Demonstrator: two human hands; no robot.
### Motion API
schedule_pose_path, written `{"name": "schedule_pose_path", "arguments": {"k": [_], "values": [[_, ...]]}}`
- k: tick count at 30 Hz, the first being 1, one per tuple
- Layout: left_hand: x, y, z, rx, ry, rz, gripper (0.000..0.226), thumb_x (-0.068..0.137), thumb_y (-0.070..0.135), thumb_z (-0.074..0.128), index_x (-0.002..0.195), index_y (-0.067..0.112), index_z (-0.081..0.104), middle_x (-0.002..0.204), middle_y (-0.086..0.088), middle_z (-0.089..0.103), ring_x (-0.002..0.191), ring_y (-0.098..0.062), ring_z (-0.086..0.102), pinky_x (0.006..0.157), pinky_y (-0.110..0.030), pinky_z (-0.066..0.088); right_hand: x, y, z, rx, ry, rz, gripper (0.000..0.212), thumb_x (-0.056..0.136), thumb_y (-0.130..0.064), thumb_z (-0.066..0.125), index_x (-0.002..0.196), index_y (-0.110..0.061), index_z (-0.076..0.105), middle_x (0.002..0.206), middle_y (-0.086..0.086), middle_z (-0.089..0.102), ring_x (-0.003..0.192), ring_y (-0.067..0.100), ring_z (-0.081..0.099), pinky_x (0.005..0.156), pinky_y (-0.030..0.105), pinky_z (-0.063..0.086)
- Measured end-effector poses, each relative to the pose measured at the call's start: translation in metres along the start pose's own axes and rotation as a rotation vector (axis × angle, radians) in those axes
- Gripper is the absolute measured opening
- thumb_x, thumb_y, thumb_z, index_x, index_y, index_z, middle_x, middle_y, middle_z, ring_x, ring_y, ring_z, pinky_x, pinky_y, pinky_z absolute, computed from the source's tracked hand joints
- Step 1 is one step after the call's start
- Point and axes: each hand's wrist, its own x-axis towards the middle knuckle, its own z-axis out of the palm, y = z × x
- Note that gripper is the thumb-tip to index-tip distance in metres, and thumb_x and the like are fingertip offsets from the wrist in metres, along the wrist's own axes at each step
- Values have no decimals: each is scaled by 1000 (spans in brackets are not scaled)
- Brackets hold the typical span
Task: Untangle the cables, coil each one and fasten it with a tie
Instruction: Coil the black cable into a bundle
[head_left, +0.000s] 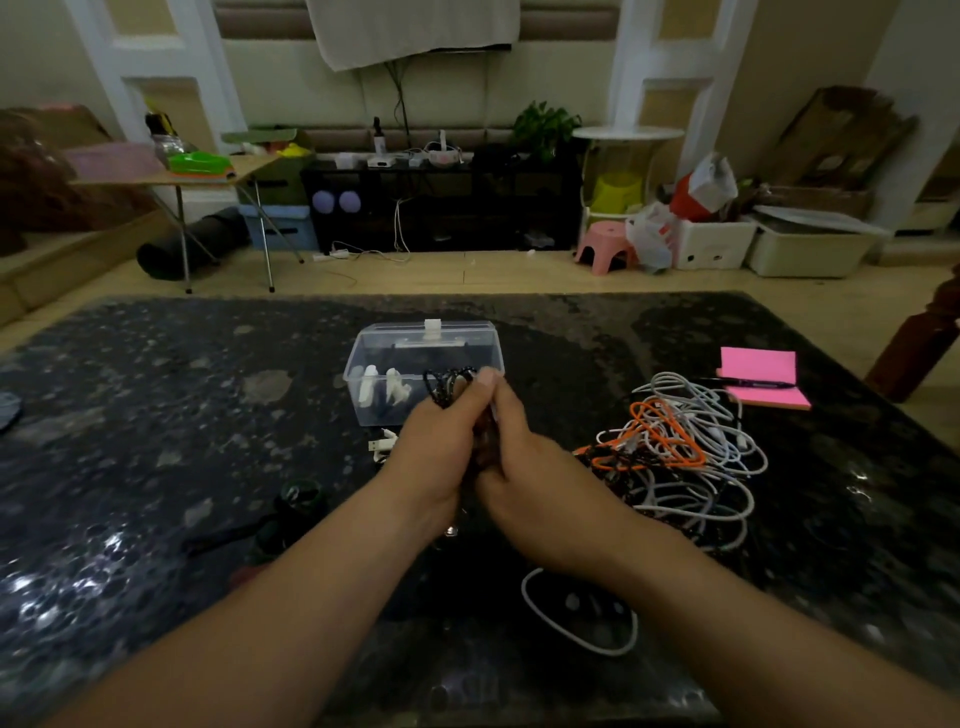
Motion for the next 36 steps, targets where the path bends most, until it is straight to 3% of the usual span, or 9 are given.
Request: {"name": "schedule_pose_path", "arguments": {"k": [3,6,9,14,17,21,25,31,36], "values": [[8,9,-6,-181,113,-8,25,108,29,59,113,9,72,103,-8,79,97,-25,77,84,-40,60,3,9,5,126,106,3,67,103,-27,54,160,-32,18,120,3,75,100,19,73,89,45,59],[15,16,-14,-271,148,36,23,110,28,54,107,10,67,87,-6,73,81,-20,72,82,-38,59,4,8,0,431,61,187,11,110,-27,52,116,-20,57,79,0,72,62,13,70,54,32,56],[15,22,-19,-359,30,74,13,108,21,57,106,12,65,77,-4,67,72,-19,70,88,-43,61,2,2,0,948,-184,490,22,112,-24,47,110,-9,62,66,4,67,50,15,61,46,25,48],[10,23,-22,613,13,520,19,107,32,60,104,14,64,74,7,62,67,-7,59,63,-19,50,3,-3,-12,1287,-274,645,21,108,-24,50,96,-13,63,66,3,65,45,8,53,39,16,41],[5,19,-21,797,-160,453,29,103,47,61,103,18,64,87,1,73,76,-6,69,71,-22,55,9,4,-21,1398,-203,578,29,109,-36,49,98,-13,63,75,7,68,50,11,61,41,20,49],[5,15,-17,844,-410,282,52,98,58,60,103,7,64,84,-12,71,75,-19,66,74,-40,53,7,10,-25,1070,-134,404,35,111,-28,40,108,-8,68,75,10,70,54,16,63,46,23,49],[5,20,-22,891,-684,171,27,104,28,67,103,1,67,84,-2,68,78,-10,63,75,-26,48,4,22,-36,691,-70,248,27,110,-32,54,104,-8,65,75,9,73,61,21,67,53,29,52],[1,8,-21,1044,-519,186,11,107,36,58,106,34,68,80,-3,76,59,-19,66,60,-32,54,1,23,-38,499,26,104,45,89,-75,61,109,-35,66,100,0,75,95,19,75,91,51,62],[-1,3,-18,1278,-394,380,16,96,17,65,110,25,63,101,3,71,89,-13,69,82,-43,59,9,17,-11,170,207,35,35,101,-63,50,97,-29,54,85,-7,68,76,3,63,68,33,51]]}}
